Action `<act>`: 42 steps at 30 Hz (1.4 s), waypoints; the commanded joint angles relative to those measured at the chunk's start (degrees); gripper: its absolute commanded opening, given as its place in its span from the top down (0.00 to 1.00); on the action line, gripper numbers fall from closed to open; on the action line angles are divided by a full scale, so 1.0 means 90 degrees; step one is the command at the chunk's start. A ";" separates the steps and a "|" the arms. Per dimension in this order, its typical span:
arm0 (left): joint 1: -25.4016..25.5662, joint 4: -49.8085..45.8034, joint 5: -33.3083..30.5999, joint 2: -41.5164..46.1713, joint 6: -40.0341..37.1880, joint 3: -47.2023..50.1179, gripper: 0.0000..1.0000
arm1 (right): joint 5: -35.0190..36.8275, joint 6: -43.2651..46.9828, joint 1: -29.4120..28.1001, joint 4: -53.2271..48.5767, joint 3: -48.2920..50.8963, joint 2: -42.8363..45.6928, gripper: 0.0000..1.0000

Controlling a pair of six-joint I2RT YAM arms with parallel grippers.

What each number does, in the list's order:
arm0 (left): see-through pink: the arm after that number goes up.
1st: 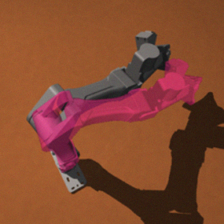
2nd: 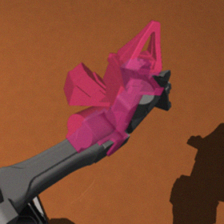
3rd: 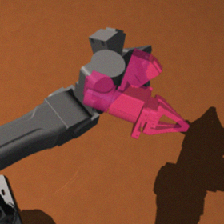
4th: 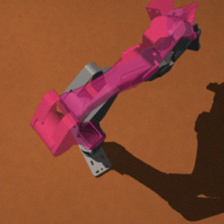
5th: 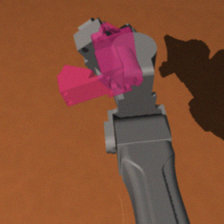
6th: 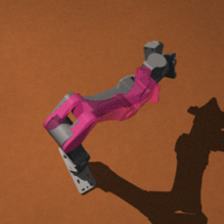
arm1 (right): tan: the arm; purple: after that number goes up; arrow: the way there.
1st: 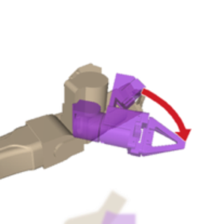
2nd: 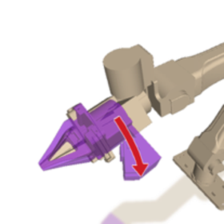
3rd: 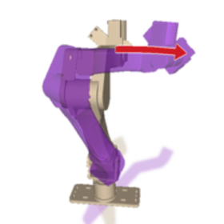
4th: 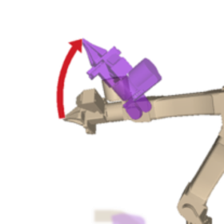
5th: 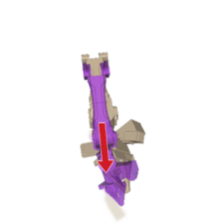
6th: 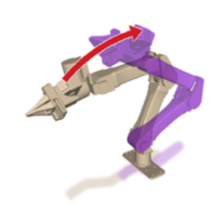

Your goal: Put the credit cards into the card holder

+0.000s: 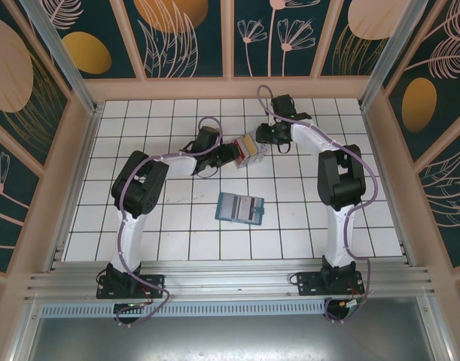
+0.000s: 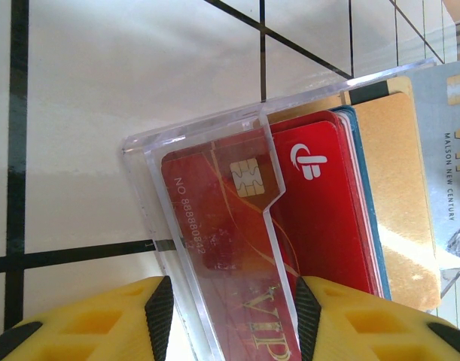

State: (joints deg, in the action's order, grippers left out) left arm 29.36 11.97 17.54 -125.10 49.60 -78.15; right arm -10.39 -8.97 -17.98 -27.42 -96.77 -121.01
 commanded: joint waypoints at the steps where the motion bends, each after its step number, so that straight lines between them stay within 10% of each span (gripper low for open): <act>1: -0.0011 -0.0659 -0.0111 -0.0033 -0.0044 0.0182 0.52 | 0.0015 0.0031 0.0068 -0.0146 -0.0241 0.0312 0.64; 29: -0.0010 -0.0641 -0.0037 0.0428 -0.0032 0.0347 0.51 | -0.0749 -0.0117 0.0085 -0.0088 -0.0180 0.0905 0.89; 42: -0.0016 -0.0939 -0.0243 0.2481 -0.0396 0.1701 0.49 | -0.2067 -0.1148 0.0004 0.1213 0.2883 0.3594 0.89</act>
State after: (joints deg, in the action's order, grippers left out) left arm 29.36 5.69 16.99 -107.83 48.36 -66.94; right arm -24.49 -15.55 -17.43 -20.80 -77.01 -94.50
